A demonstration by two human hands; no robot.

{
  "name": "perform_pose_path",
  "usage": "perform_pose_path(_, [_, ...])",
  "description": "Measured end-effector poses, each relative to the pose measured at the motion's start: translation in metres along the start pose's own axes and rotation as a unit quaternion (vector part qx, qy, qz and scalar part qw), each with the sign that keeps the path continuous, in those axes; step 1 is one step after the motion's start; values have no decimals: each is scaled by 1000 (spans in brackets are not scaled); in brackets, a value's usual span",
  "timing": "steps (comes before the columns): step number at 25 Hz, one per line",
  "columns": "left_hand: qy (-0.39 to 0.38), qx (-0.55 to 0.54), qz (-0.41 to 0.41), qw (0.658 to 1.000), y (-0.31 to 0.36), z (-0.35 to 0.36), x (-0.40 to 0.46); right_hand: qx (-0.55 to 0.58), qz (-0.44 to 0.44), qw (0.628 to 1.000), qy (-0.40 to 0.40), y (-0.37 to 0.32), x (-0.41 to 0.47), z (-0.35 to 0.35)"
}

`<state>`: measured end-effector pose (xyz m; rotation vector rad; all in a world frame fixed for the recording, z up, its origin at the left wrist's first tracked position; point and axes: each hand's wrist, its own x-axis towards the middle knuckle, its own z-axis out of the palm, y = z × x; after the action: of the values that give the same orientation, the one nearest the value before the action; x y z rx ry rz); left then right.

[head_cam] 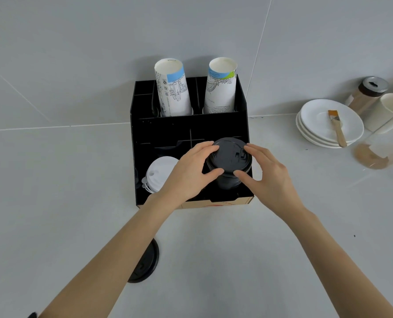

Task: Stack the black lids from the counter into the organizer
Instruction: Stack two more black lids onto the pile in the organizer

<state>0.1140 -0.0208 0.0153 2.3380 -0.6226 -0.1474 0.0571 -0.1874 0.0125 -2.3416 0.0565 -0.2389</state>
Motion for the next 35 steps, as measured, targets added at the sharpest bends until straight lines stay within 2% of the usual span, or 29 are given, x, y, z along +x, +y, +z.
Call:
perform_pose_path(13, [-19,14,-1,1000,-4,11,10,-5,31,999,-32,14,3,11])
perform_pose_path(21, [-21,3,-3,1000,-6,14,8,1,38,999,-10,12,-1,17])
perform_pose_path(30, [-1,5,3,1000,-8,2,-11,6,-23,1000,17,-12,-11,14])
perform_pose_path(35, [37,-17,0,999,-20,-16,-38,-2,-59,998,-23,-34,-24,30])
